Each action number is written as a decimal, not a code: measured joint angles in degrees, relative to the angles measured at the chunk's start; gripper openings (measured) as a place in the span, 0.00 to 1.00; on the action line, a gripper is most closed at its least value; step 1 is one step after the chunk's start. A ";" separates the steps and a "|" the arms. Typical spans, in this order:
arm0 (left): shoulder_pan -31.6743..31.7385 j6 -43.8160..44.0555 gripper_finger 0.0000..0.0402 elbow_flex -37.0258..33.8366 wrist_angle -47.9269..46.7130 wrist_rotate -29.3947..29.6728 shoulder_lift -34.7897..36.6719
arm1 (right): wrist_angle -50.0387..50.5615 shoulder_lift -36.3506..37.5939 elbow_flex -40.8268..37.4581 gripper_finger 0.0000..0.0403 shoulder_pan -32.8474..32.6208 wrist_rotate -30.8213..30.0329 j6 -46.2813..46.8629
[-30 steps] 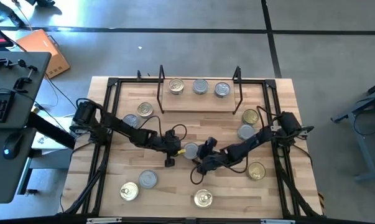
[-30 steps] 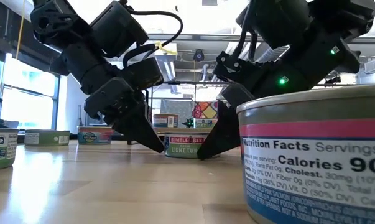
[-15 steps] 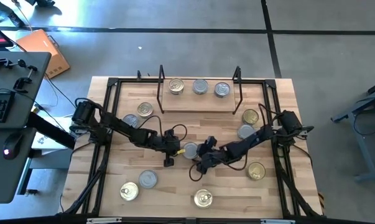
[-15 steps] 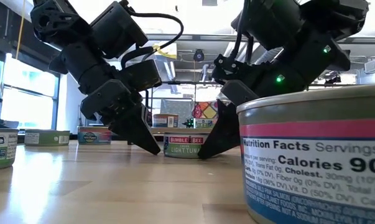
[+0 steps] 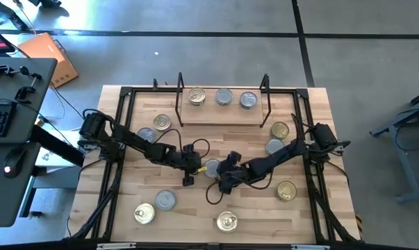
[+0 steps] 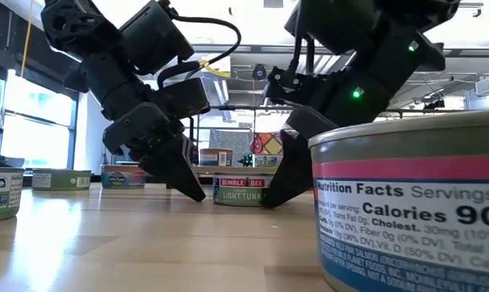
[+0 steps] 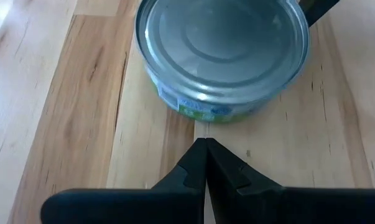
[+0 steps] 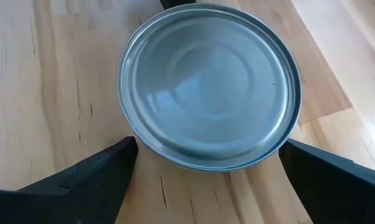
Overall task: Stack canned seafood by type on shelf
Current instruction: Put the green tuna can on the shelf
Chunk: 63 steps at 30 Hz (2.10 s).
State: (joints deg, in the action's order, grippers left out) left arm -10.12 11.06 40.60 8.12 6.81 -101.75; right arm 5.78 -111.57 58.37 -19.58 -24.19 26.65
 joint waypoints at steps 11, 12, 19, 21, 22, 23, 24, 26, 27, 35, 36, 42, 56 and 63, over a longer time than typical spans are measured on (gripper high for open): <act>-0.01 0.81 0.00 -0.33 3.37 -1.26 0.08 | -7.07 -0.41 -0.37 0.97 -0.81 -3.53 -7.35; -0.01 0.80 0.00 -0.37 3.79 -1.35 0.04 | -7.70 -0.42 -0.35 0.97 -0.47 -2.97 -7.68; -0.03 0.82 0.00 -0.50 5.58 -1.63 -0.09 | -11.57 -0.42 -0.42 0.97 2.13 0.13 -10.47; -0.06 0.82 0.00 -0.50 5.58 -1.40 -0.09 | -12.06 -0.42 -0.44 0.97 2.57 0.79 -10.55; -0.07 0.82 0.00 -0.50 5.60 -1.33 -0.09 | -12.26 -0.42 -0.44 0.97 2.70 0.90 -10.53; -0.07 0.82 0.00 -0.50 5.67 -1.34 -0.09 | -12.44 -0.42 -0.46 0.97 2.75 0.93 -10.45; -0.07 0.82 0.00 -0.50 5.71 -1.23 -0.09 | -12.52 -0.42 -0.45 0.97 2.80 1.04 -10.17; -0.11 0.82 0.00 -0.50 5.79 -0.95 -0.09 | -12.76 -0.64 -0.44 0.96 2.82 1.12 -8.91; -0.12 0.80 0.00 -0.50 5.80 -0.87 -0.09 | -12.75 -0.77 -0.47 0.95 2.82 1.10 -8.60; -0.18 0.86 0.00 -0.28 -1.15 0.10 3.31 | -18.86 -1.21 -5.14 0.79 0.46 -4.06 -0.46; -0.18 0.89 0.00 -0.26 -2.53 0.30 3.94 | -18.73 -1.20 -5.24 0.78 -0.01 -4.70 0.41; -0.92 2.19 0.00 -0.26 -9.81 2.31 7.69 | -16.44 -0.83 -5.14 0.76 -2.36 -6.45 2.44; -4.31 2.38 0.00 -1.29 -9.46 3.93 9.07 | -9.54 3.69 -5.09 0.70 0.20 2.04 0.93; -4.64 3.37 0.00 -1.29 -6.55 1.95 6.42 | -10.96 3.43 -5.09 0.84 3.10 6.96 -3.60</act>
State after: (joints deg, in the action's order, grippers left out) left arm -14.76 14.42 39.31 1.57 8.75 -95.34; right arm -5.18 -108.13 53.28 -16.47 -17.24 23.05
